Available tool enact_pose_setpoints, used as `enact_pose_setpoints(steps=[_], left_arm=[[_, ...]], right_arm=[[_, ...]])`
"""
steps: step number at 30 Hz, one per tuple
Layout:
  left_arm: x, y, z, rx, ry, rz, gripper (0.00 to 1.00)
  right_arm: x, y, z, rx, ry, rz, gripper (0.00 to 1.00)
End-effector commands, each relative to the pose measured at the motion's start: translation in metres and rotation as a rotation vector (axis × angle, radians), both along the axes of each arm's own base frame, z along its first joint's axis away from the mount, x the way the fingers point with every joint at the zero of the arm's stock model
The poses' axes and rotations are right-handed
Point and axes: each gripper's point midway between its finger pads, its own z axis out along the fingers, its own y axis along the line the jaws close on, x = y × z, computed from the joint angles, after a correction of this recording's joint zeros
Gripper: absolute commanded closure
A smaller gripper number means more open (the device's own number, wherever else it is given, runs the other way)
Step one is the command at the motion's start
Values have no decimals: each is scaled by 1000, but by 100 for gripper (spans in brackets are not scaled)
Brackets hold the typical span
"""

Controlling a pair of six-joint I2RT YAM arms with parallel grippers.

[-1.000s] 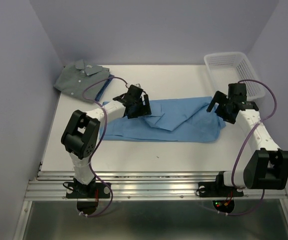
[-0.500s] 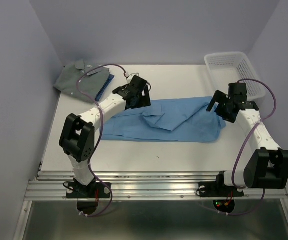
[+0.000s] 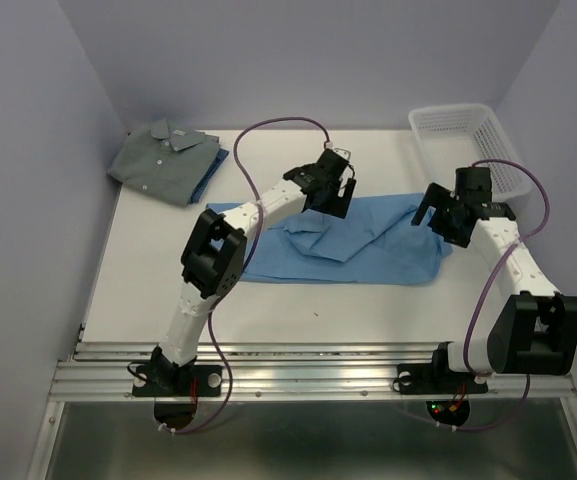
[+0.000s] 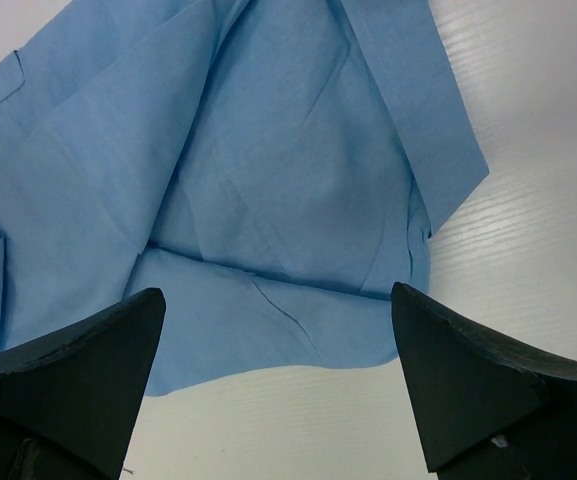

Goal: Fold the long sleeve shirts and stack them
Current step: Fold the shirt

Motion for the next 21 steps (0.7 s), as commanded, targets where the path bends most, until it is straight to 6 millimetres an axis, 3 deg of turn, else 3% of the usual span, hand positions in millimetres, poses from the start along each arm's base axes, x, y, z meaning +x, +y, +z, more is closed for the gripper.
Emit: enact_pose_setpoints(steps=[1,6,9,11,17,19,20,21], left_arm=[[11,1,-8,48,18,-13,1],[14,10,-42,123,63,47,1],[14,19,-49,153,70,92,2],[14,22,-52,153,70,109,8],[17,40,-39,139,50,192,29],[21,48,-26,106,34,230,42],[19,56,-30,114,39,248,50],[23,64,-23,96,33,280,69]], right_arm=[[5,-2,10,-6,-55,11,0],[3,-2,11,-6,-58,11,0],[3,-1,11,-6,-60,11,0],[2,-1,11,-5,-60,10,0],[1,-1,12,-6,-61,11,0],[1,-1,11,-5,-61,10,0],[1,-1,12,-5,-61,10,0],[1,-1,11,-6,-61,11,0]])
